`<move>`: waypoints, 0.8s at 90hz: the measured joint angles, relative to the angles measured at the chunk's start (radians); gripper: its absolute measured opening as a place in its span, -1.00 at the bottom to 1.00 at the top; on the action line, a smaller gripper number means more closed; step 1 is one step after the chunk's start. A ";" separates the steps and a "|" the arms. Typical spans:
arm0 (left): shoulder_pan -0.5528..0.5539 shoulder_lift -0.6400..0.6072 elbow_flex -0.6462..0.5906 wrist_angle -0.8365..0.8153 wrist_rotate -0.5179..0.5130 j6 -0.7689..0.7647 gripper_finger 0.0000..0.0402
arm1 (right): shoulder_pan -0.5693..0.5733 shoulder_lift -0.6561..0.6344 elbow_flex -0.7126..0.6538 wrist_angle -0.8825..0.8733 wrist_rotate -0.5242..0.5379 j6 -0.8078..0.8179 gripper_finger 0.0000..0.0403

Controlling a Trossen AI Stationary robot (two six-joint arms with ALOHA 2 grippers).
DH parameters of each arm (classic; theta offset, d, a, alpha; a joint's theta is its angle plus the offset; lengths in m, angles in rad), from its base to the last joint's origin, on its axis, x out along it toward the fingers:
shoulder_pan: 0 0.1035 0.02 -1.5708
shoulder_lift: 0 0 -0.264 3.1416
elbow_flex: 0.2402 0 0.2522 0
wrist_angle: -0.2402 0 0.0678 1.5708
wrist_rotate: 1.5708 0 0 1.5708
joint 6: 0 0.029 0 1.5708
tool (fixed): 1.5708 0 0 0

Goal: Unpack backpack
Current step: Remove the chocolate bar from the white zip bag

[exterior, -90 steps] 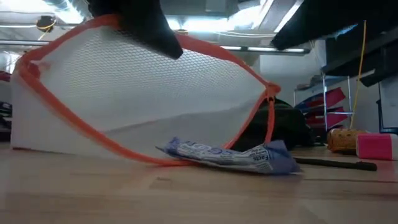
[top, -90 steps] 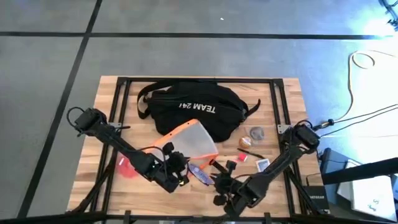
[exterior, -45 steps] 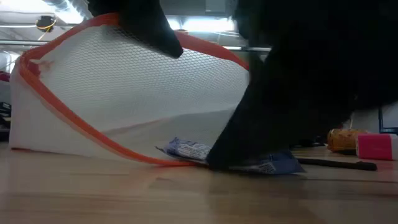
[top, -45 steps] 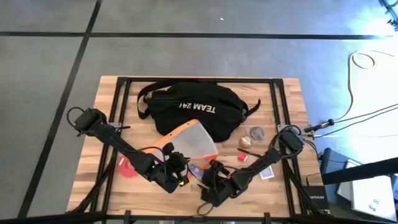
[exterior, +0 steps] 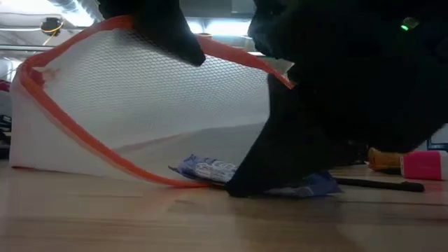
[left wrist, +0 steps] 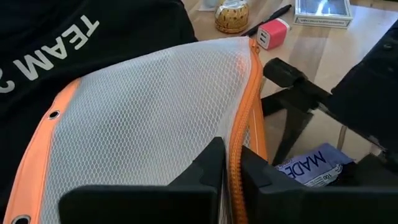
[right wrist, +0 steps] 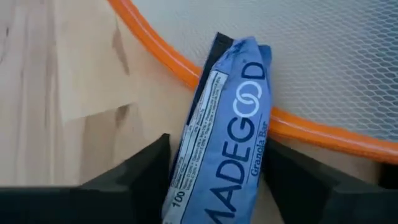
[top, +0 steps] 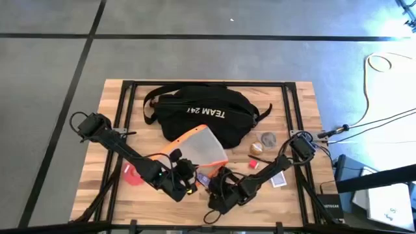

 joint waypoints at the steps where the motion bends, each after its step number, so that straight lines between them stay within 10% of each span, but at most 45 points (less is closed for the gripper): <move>1: 0.000 0.000 0.000 0.000 0.000 0.000 -1.00 | 0.001 0.000 0.000 -0.002 -0.001 0.000 0.00; 46: 0.000 -0.001 0.000 -0.001 0.000 0.000 -1.00 | 0.050 -0.097 -0.008 -0.216 -0.142 -0.018 -0.39; 72: 0.000 -0.001 0.000 -0.001 0.000 0.000 -1.00 | 0.191 -0.163 -0.011 -0.573 -0.142 0.273 -0.39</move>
